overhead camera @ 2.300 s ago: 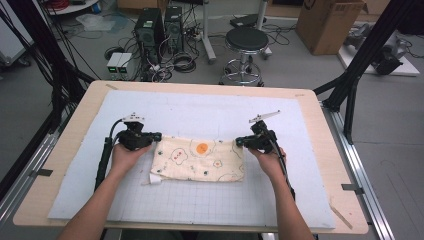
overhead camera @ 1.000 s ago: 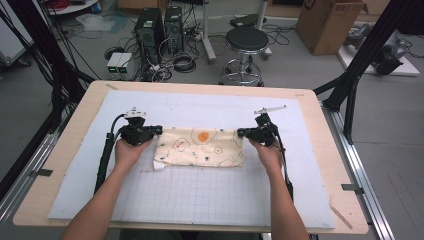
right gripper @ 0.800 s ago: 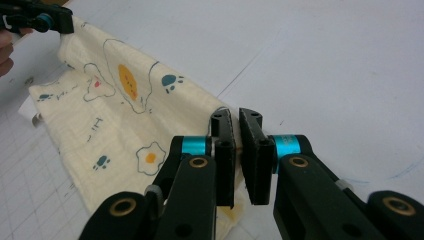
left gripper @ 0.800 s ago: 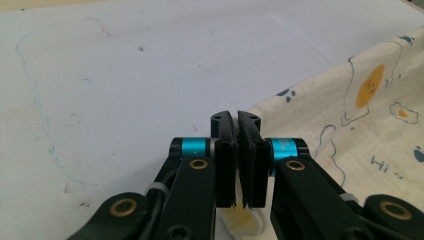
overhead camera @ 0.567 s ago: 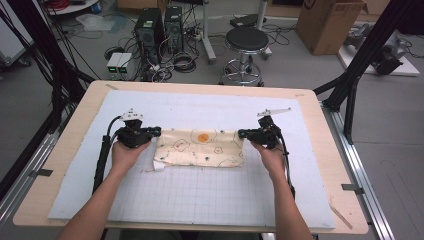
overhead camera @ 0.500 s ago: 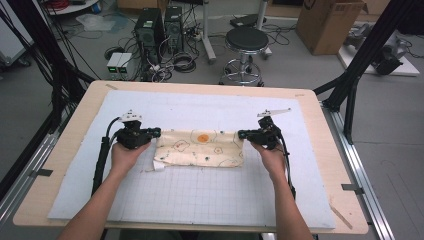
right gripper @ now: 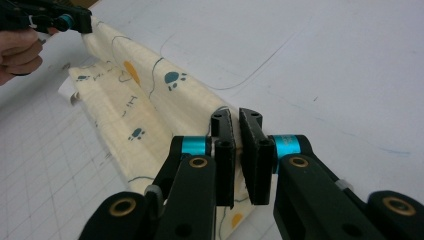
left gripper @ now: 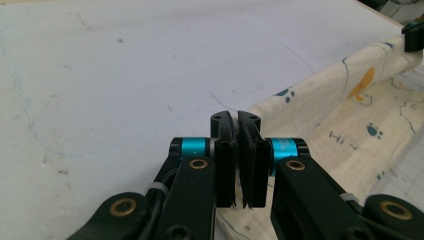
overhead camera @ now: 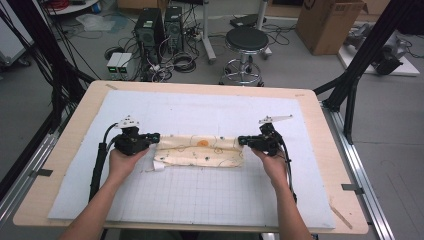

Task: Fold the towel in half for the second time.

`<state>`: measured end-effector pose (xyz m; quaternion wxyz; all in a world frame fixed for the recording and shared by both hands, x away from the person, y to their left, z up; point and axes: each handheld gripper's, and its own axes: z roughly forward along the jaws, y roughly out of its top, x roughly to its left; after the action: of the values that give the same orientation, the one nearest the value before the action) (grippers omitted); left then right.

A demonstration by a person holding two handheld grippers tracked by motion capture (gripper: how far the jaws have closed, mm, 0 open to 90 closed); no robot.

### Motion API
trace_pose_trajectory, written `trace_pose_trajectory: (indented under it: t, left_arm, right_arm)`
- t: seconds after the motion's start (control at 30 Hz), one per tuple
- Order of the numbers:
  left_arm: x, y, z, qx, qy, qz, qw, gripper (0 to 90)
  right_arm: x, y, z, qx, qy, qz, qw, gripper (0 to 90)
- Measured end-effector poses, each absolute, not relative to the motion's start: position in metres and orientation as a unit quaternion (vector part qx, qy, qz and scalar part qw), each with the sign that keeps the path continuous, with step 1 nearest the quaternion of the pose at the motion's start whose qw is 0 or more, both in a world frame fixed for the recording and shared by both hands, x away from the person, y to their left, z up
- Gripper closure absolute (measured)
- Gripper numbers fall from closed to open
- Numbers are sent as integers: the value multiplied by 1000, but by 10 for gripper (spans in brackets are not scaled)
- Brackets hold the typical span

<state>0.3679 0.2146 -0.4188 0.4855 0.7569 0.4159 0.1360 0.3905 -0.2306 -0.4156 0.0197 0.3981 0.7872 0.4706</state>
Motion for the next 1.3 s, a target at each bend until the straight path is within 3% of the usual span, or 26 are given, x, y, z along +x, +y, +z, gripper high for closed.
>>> trace_pose_trajectory:
  t: [0.73,1.3]
  left_arm:
    - [349,217,-425,763,401,130,490,850]
    - [336,216,-435,796,373,129,459,841]
  right_arm:
    - [373,-230,-418,378,798,470,21,851]
    - [360,-229,-430,375,804,461,11,850]
